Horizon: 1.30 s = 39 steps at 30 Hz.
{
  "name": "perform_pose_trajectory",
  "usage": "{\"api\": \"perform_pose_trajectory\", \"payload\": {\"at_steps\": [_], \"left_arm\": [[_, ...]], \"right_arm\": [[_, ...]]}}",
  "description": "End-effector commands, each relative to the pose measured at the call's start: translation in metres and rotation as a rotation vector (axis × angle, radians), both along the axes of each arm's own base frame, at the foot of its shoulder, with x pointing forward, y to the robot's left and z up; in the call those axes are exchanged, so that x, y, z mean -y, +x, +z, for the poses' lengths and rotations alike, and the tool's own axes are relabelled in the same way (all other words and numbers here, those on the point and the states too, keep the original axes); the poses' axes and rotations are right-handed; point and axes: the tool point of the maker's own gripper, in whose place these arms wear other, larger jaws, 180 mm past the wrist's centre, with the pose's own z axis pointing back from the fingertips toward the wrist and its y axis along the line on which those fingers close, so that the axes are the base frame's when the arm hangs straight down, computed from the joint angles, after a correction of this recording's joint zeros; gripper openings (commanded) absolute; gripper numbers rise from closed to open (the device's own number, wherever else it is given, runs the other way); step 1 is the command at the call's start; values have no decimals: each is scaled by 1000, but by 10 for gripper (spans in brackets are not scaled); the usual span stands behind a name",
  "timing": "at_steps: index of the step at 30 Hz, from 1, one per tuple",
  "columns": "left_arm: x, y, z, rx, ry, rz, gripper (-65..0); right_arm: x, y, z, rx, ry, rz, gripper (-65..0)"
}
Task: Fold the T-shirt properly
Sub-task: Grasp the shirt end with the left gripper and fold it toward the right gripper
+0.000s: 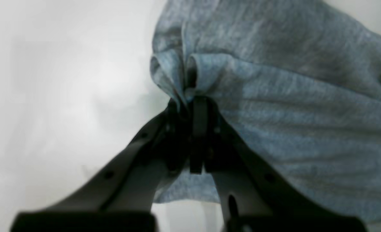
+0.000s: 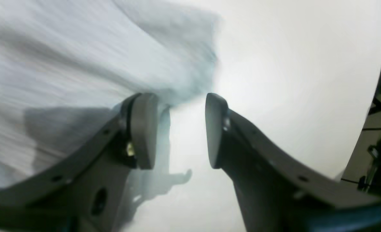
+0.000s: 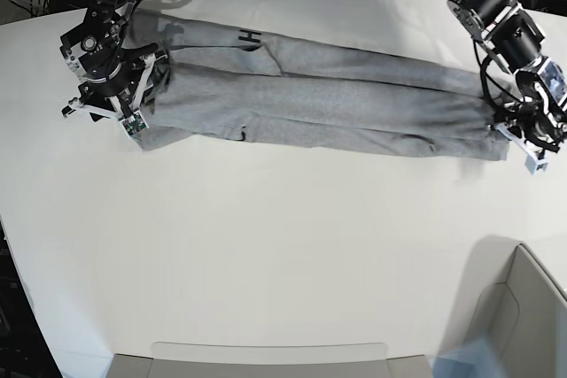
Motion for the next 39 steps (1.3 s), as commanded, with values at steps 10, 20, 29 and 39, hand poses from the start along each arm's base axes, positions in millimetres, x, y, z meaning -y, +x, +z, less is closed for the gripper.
{"api": "perform_pose_trajectory", "payload": {"at_steps": [10,20,29,39], "left_arm": [[-32,22,53,115,121,14,-650],[30,0,66,207,256,-93,-650],[122,12,102,342,340,-347,-650],[197,16,83,352,212,-489,-650]], "right_arm": [[0,3,7,20,-9,17,-405],[-1,4,8,24,-9,19,-405],[-2,7,9,31,-6,20,-405],[-2,3,-2,-3,4,16,-405]]}}
